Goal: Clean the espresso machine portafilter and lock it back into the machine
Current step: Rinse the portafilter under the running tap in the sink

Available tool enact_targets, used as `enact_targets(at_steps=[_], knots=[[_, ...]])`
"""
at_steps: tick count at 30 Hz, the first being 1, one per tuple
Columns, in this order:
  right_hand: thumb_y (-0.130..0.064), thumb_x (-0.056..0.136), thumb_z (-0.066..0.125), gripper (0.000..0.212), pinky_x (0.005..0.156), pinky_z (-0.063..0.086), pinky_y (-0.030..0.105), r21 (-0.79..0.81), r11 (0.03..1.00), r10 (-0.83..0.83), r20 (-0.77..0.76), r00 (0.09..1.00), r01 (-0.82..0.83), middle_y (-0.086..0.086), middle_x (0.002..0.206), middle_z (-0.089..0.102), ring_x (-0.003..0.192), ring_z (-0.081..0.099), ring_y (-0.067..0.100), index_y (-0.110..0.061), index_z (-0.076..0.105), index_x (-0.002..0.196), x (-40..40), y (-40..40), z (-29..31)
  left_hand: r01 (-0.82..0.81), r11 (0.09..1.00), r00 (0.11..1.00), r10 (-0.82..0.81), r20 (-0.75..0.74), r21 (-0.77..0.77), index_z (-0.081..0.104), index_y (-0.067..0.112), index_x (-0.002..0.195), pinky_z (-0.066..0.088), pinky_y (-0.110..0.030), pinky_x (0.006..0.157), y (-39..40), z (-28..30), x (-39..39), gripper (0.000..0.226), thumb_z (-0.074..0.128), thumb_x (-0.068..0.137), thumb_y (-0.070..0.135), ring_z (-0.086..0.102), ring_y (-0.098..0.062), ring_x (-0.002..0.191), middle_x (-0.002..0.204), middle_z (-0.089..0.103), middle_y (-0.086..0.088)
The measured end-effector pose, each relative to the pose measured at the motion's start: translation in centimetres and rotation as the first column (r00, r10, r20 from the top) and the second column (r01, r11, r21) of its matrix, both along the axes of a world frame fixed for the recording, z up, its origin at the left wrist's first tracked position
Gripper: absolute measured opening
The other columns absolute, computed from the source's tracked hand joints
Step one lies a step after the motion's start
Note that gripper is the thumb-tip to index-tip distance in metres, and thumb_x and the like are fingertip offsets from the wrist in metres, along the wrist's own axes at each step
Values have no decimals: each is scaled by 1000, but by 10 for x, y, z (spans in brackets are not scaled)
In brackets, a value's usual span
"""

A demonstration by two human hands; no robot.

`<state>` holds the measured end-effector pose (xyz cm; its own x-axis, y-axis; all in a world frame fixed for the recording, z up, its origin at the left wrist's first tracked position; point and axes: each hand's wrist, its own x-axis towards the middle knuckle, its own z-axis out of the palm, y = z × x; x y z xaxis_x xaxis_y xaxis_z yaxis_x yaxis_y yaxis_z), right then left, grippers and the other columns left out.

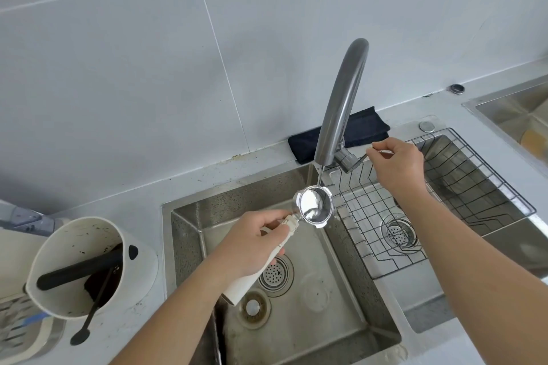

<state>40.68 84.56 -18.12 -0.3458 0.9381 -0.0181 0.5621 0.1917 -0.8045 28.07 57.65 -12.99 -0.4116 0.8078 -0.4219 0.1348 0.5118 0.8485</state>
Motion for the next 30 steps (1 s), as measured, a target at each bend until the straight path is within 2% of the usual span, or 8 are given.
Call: enact_targets(at_steps=[3,6,10,13,17,20,24,30], knots=[[-26,91,66,13,54,40,18,1,1000,-2,1,1000,2,5,87,73,56,53,7,-15,72,96,0,0,0,11,1000,997,-9,-75,23,64,61,97,56,-37,66,2,-1,0,31,56,94,31,61,-10,61,87,69,-3],[-26,91,67,14,57,40,19,2,1000,-4,-1,1000,4,6,88,73,57,53,6,-14,72,97,0,1,-1,13,999,993,-9,-114,31,67,52,107,54,-36,68,4,-5,-1,24,57,90,39,60,-9,63,83,68,7],[-25,91,67,14,58,42,21,-2,1000,-5,-10,1000,5,6,87,72,56,53,7,-14,72,97,0,0,-1,2,1000,984,0,-177,13,67,44,113,53,-27,62,8,-6,-2,28,59,90,30,59,-4,63,89,66,12],[-26,91,67,15,60,44,24,0,1000,-4,-7,1000,4,5,88,73,57,54,6,-14,72,98,0,1,-1,-2,999,978,12,-208,47,64,52,101,50,-23,57,13,-4,0,28,61,89,27,55,-4,60,89,65,9],[-26,91,66,15,55,42,21,-14,1000,-6,-2,1000,6,5,88,73,55,52,6,-14,72,98,-1,1,0,-15,998,969,28,-246,56,58,60,83,51,-21,66,20,-5,3,32,62,88,28,60,-4,71,90,69,11],[-26,92,66,16,54,41,19,-28,1000,-4,-2,1000,4,4,89,72,56,52,5,-14,72,100,-1,1,0,-23,997,967,43,-253,80,60,58,80,48,-18,61,26,-8,5,32,62,87,27,54,3,62,81,66,14],[-26,92,66,16,56,43,23,-24,1000,-2,-4,1000,2,4,88,72,55,52,6,-13,72,99,-1,1,0,-44,995,969,64,-238,88,62,51,87,44,-7,55,36,-11,7,28,65,86,23,55,7,61,83,65,14],[-25,92,66,14,55,44,24,-28,1000,-3,-5,1000,3,3,88,72,57,54,6,-15,72,99,0,1,1,-114,991,977,124,-175,68,70,39,102,45,-7,55,51,-19,8,20,65,86,29,62,-3,72,89,69,13]])
